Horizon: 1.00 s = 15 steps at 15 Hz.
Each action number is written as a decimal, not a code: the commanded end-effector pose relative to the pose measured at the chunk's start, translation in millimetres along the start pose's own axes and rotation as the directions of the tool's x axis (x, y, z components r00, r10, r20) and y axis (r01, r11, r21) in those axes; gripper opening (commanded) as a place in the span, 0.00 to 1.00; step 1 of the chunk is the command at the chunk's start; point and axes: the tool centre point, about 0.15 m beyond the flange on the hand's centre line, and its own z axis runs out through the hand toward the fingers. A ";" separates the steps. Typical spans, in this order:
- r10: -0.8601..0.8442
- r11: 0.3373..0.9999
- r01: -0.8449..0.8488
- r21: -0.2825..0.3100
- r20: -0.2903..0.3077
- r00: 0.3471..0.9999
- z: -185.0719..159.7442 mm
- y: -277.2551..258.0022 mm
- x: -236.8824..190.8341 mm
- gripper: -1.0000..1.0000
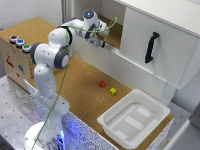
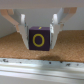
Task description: Put the purple object on top of the drawer
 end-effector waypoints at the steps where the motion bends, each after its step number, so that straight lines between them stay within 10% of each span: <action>1: -0.057 0.996 0.056 -0.064 -0.013 0.998 -21.8 -41.7 -14.7 0.00; 9: -0.354 0.916 0.327 0.232 0.085 0.931 -71.4 -138.4 -58.0 0.00; 15: -0.598 0.713 0.453 0.536 0.127 0.792 -87.0 -199.3 -81.3 0.00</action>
